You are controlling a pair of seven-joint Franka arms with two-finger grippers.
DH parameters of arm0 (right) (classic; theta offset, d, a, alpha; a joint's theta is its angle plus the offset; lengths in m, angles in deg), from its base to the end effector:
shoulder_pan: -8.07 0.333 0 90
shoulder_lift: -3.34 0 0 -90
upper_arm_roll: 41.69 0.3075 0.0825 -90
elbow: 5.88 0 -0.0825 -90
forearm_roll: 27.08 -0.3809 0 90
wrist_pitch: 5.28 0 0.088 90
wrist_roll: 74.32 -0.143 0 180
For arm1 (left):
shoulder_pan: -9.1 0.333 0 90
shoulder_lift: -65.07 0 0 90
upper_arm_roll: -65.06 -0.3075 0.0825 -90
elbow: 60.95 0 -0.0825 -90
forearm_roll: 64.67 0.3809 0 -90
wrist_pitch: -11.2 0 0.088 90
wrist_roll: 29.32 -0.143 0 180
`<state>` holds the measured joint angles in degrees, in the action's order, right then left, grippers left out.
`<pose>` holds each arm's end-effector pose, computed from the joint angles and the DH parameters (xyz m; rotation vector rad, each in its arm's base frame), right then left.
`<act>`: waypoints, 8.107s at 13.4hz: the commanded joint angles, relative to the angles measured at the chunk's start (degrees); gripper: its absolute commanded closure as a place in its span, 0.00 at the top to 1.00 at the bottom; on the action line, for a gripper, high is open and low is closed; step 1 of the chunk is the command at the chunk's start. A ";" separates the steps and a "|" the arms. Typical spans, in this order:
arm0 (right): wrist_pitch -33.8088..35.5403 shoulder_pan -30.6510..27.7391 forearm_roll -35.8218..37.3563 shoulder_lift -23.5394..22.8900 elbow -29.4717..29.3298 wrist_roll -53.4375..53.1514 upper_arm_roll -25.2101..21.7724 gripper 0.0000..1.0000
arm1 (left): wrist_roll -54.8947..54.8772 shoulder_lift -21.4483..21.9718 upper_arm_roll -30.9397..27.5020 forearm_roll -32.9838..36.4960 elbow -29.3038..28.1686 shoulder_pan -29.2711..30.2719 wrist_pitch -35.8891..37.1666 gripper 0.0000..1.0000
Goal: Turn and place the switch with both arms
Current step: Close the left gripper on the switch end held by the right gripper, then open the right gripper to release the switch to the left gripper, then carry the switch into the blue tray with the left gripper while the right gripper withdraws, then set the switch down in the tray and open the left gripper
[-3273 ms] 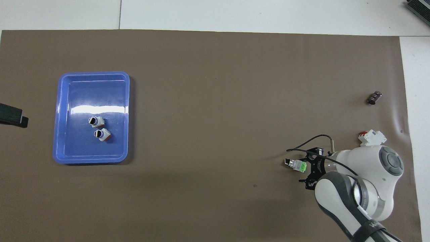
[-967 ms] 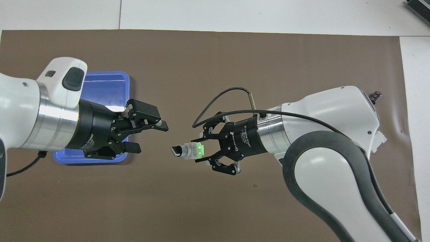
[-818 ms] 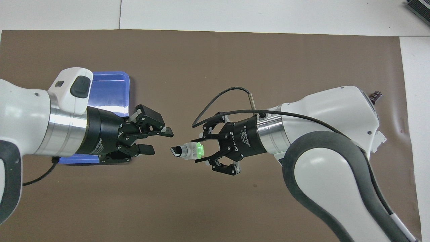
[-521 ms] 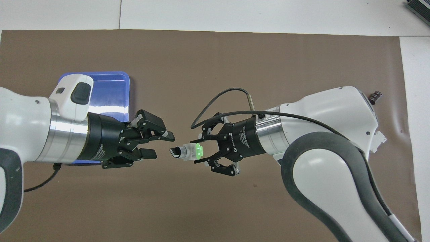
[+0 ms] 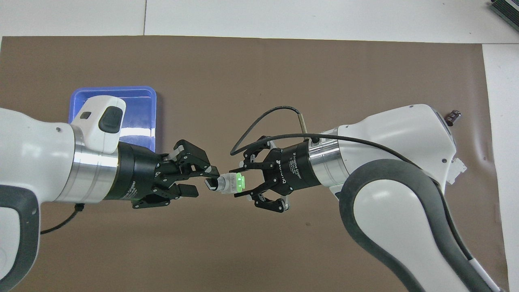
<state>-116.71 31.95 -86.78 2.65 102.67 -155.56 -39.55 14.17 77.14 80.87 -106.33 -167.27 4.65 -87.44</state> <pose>0.4856 0.3340 0.4996 -1.8357 1.4808 0.9767 0.4411 -0.2664 0.5923 2.4364 0.6178 -0.3810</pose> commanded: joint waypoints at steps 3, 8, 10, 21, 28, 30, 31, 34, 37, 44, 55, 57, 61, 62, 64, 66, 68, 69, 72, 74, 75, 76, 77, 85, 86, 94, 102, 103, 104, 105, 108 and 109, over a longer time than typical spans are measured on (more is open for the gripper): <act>0.16 0.11 -0.15 -0.45 -0.79 -0.76 -0.11 0.00 | 0.19 2.87 -0.51 -3.06 -3.63 -0.47 -1.91 0.30; 0.07 0.11 -0.15 -0.45 -0.79 -0.76 -0.11 0.00 | -0.16 3.13 -0.51 -3.69 -4.60 -0.38 -3.14 0.26; -0.01 0.11 -0.15 -0.45 -0.79 -0.76 -0.11 0.00 | -0.43 3.13 -0.60 -3.69 -4.69 -0.03 -3.49 0.25; -0.10 0.20 -0.15 -0.45 -0.79 -0.76 -0.11 0.00 | 6.28 3.22 -0.60 -4.92 -4.78 0.06 -3.76 0.00; -0.10 0.20 -0.15 -0.45 -0.79 -0.76 -0.11 0.00 | 41.73 2.87 -0.51 -4.83 -4.08 -0.47 -5.85 0.00; -0.10 0.20 -0.15 -0.45 -0.70 -0.67 -0.11 0.00 | 51.20 2.61 -0.42 -4.74 -4.25 -0.56 -10.50 0.00; -0.10 0.20 -0.15 -0.45 -0.70 -0.67 -0.11 0.00 | 56.99 2.43 -0.42 -4.57 -4.25 -0.56 -12.26 0.00; -0.10 0.20 -0.15 -0.45 -0.70 -0.67 -0.11 0.00 | 70.55 2.17 -0.34 -3.08 -4.16 -0.56 -15.00 0.00; -0.19 0.20 -0.15 -0.36 -0.70 -0.67 -0.11 0.00 | 80.22 2.17 0.02 1.22 -4.16 -0.47 -15.88 0.00; -0.19 0.20 -0.15 -0.45 -0.70 -0.67 -0.11 0.00 | 96.59 2.25 0.46 8.53 -4.78 0.14 -15.62 0.00; -0.10 0.20 -0.15 -0.45 -0.70 -0.76 -0.11 0.00 | 97.48 2.34 0.46 8.70 -4.95 0.41 -15.27 0.00; -0.10 0.11 -0.15 -0.45 -0.70 -1.02 -0.11 0.00 | 97.40 2.34 0.46 8.70 -4.95 0.41 -15.27 0.00; 0.16 0.20 4.31 0.16 -0.79 0.38 -0.02 1.00 | 97.22 2.34 0.37 8.79 -5.04 0.50 -15.18 0.00; 0.68 0.11 4.50 0.43 -0.79 1.08 -0.11 1.00 | 97.05 2.34 0.37 8.79 -5.04 0.50 -15.01 0.00; 1.65 -0.33 5.11 1.22 -0.61 1.79 -0.11 1.00 | 95.65 2.34 0.37 8.88 -5.30 1.11 -15.00 0.00; 3.32 -0.68 7.83 1.92 -0.61 5.29 -0.20 1.00 | 92.49 2.52 0.37 8.88 -5.74 2.25 -15.00 0.00; 5.16 -1.99 12.04 2.88 -0.61 9.85 -0.46 1.00 | 88.01 2.87 0.37 8.88 -6.97 4.01 -15.35 0.00; 6.22 -3.39 14.67 3.58 -0.70 13.01 -0.46 1.00 | 84.95 3.04 0.37 8.88 -7.58 4.80 -15.36 0.00; 7.54 -5.95 23.02 4.56 -0.97 22.68 -0.81 1.00 | 72.83 4.01 0.28 8.88 -9.08 6.47 -15.09 0.00; 7.20 -7.53 27.60 4.91 -1.75 29.27 -0.90 1.00 | 63.52 4.54 0.28 8.88 -10.04 6.74 -15.35 0.00; 7.11 -8.67 30.40 4.91 -2.63 32.34 -0.90 1.00 | 59.21 4.63 0.19 8.88 -10.31 7.35 -15.36 0.00; 7.11 -9.38 35.04 4.91 -3.51 35.77 -0.90 1.00 | 54.46 4.72 0.19 8.88 -10.31 8.14 -15.18 0.00; 7.11 -9.65 41.35 4.74 -4.99 39.54 -0.90 1.00 | 49.11 4.54 0.19 8.88 -10.14 8.32 -15.79 0.00; 13.94 -19.83 61.00 3.42 -14.04 64.77 -1.08 1.00 | 2.17 3.93 -3.58 15.46 -10.22 11.75 -15.36 0.00; 16.14 -20.54 61.45 3.42 -15.71 66.98 -2.12 1.00 | -2.84 2.97 -4.11 17.30 -10.23 12.01 -15.27 0.00; 21.34 -24.07 62.07 4.29 -16.00 71.22 -3.18 1.00 | -48.28 -8.19 -5.08 34.80 -9.52 13.50 -25.09 0.00; 26.26 -21.87 63.30 3.59 -18.37 75.71 -5.03 1.00 | -68.36 -21.47 -6.22 48.69 -0.65 13.51 -29.86 0.00; 25.92 -21.78 63.30 3.59 -18.28 75.71 -4.94 1.00 | -68.54 -22.35 -6.22 48.78 -0.47 13.51 -29.94 0.00; 25.65 -21.17 63.30 3.68 -17.93 75.53 -5.03 1.00 | -68.80 -23.31 -6.22 48.61 0.31 13.59 -29.25 0.00; 25.22 -20.55 63.39 3.77 -17.58 75.27 -5.12 1.00 | -69.07 -24.19 -6.14 48.60 0.15 13.42 -28.98 0.00; 24.07 -20.55 63.39 3.77 -16.96 75.35 -5.12 1.00 | -74.33 -25.25 -5.87 48.34 -0.38 13.15 -27.84 0.00; 24.07 -20.55 63.30 3.85 -16.96 75.01 -5.12 1.00 | -74.43 -25.43 -5.79 48.25 -0.73 13.07 -27.75 0.00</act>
<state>-92.02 10.96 -24.82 6.62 85.76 -81.23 -44.10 -58.46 52.40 74.92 -59.01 -168.71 17.78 -116.33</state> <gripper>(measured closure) 0.000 0.903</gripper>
